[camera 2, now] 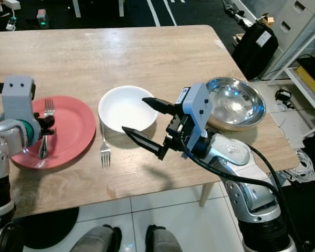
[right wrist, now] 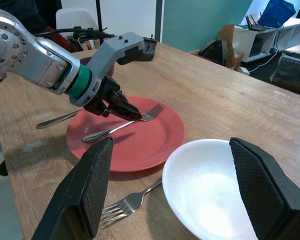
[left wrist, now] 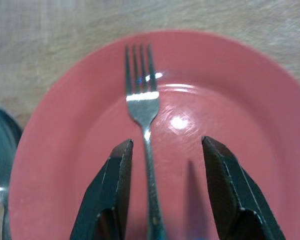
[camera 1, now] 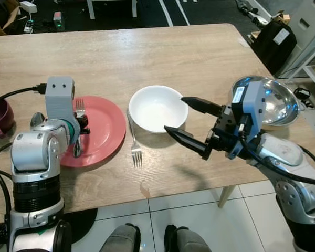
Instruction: Setting the table
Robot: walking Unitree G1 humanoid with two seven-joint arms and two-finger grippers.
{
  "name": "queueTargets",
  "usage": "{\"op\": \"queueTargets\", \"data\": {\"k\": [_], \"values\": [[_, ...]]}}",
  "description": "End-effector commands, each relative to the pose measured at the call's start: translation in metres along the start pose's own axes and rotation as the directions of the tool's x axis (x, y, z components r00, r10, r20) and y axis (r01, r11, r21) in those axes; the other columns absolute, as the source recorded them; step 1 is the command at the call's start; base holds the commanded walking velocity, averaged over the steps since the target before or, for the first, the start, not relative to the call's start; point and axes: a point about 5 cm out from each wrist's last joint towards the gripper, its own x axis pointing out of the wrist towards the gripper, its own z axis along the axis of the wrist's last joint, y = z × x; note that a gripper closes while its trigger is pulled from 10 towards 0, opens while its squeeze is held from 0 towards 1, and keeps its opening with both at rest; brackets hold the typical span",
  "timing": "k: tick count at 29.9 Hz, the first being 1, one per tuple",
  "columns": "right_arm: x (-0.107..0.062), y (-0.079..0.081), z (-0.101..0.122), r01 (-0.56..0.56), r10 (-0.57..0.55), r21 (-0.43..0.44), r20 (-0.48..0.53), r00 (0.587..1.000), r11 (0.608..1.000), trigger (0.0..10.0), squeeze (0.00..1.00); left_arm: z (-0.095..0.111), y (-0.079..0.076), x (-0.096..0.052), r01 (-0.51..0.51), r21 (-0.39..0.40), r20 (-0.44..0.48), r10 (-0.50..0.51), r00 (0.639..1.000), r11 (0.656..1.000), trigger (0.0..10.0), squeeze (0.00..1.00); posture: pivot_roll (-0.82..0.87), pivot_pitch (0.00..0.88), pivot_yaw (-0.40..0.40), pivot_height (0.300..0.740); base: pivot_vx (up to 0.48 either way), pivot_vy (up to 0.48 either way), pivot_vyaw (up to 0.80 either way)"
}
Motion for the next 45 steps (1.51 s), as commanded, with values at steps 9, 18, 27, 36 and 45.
{"op": "queueTargets", "data": {"k": [9,18,27,36,45], "values": [[-0.002,-0.024,0.006,0.278,-0.274,-0.047,0.083,0.958,0.959,10.0,0.00,0.037,-0.026,-0.015,0.089,0.182,0.341,-0.147,0.928,0.979,10.0,0.00,0.12,0.050,0.040,0.740,0.000,0.000,0.00],[-0.022,-0.040,0.008,0.638,-0.622,-0.059,0.173,0.764,0.768,10.0,0.00,0.049,-0.073,-0.038,0.269,0.418,0.520,-0.471,0.712,0.868,10.0,0.00,0.09,0.048,0.052,0.740,0.000,0.000,0.00],[-0.024,-0.033,-0.002,0.665,-0.652,-0.060,0.153,0.743,0.744,10.0,0.00,0.035,-0.078,-0.026,0.293,0.405,0.492,-0.477,0.728,0.866,10.0,0.00,0.08,0.047,0.052,0.740,0.000,0.000,0.00],[-0.027,-0.033,-0.001,0.683,-0.669,-0.058,0.155,0.727,0.728,10.0,0.00,0.035,-0.072,-0.009,0.357,0.659,0.306,-0.669,0.677,0.662,10.0,0.00,0.06,0.052,0.043,0.740,0.000,0.000,0.00],[-0.029,-0.032,-0.003,0.712,-0.699,-0.036,0.162,0.696,0.701,10.0,0.00,0.028,-0.073,-0.009,0.382,0.753,0.225,-0.755,0.615,0.536,10.0,0.00,0.05,0.050,0.042,0.740,0.000,0.000,0.00]]}}
